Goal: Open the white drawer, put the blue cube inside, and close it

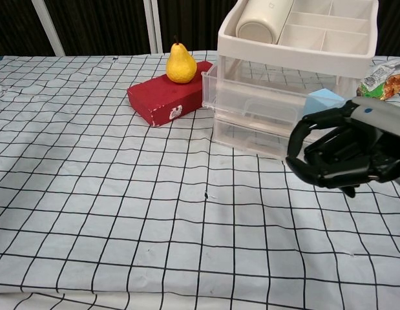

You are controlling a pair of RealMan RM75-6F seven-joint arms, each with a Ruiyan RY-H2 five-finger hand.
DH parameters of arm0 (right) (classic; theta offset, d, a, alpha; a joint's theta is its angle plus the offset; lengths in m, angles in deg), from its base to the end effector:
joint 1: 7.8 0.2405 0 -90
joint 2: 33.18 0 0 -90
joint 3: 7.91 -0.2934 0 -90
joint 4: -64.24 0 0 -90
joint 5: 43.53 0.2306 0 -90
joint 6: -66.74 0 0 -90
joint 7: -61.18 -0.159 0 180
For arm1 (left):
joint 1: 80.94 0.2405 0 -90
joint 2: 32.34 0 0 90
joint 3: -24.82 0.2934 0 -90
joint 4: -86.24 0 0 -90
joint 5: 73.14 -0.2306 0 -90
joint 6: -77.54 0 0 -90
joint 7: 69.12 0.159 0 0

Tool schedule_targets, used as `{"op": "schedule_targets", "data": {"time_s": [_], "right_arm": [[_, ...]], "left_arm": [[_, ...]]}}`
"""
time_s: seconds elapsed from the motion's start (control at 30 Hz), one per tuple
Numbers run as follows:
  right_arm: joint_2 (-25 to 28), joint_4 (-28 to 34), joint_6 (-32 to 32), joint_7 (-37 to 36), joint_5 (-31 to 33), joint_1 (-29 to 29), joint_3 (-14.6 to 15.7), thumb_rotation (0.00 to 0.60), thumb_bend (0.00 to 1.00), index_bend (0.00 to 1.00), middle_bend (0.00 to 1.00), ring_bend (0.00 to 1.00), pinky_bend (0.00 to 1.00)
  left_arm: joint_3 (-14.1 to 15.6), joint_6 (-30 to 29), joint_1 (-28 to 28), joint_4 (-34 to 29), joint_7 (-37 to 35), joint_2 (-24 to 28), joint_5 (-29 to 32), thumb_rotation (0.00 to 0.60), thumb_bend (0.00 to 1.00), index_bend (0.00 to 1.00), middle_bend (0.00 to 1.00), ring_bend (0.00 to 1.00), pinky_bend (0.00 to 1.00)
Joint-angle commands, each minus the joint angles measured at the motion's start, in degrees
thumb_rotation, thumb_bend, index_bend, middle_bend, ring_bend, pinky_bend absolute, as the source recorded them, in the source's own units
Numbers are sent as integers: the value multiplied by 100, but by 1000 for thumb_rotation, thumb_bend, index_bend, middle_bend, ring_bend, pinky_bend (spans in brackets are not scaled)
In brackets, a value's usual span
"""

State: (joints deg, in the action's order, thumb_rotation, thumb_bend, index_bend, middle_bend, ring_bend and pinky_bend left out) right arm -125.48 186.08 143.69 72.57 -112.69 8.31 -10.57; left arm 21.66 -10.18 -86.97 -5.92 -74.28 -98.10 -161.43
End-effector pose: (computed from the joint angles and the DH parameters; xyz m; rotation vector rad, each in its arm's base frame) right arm -0.1386 -0.2029 -0.0158 1.2925 -1.7615 1.3289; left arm -0.3372 0.2082 0.1515 -1.3646 -0.9254 -1.0642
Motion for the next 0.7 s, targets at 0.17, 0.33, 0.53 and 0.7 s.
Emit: {"op": "schedule_targets", "data": {"time_s": [0.17, 0.33, 0.53, 0.7], "right_arm": [[-737, -439, -366, 361, 594, 389, -486, 600, 551, 778, 825, 858, 782], [-1131, -656, -484, 567, 1010, 645, -845, 600, 552, 778, 824, 857, 781], [-1462, -1014, -595, 657, 1408, 933, -1260, 600, 551, 778, 822, 854, 781], [-1645, -1376, -618, 673, 1706, 1144, -1650, 600, 552, 778, 819, 852, 781]], "left_arm": [[8, 56, -13, -21, 18, -5, 30, 600, 53, 0, 0, 0, 0], [-15, 73, -15, -41, -3, 5, 85, 600, 52, 0, 0, 0, 0], [-25, 100, -23, -50, -19, 15, 114, 600, 53, 0, 0, 0, 0], [-36, 113, -28, -58, -39, 22, 137, 600, 53, 0, 0, 0, 0]]}}
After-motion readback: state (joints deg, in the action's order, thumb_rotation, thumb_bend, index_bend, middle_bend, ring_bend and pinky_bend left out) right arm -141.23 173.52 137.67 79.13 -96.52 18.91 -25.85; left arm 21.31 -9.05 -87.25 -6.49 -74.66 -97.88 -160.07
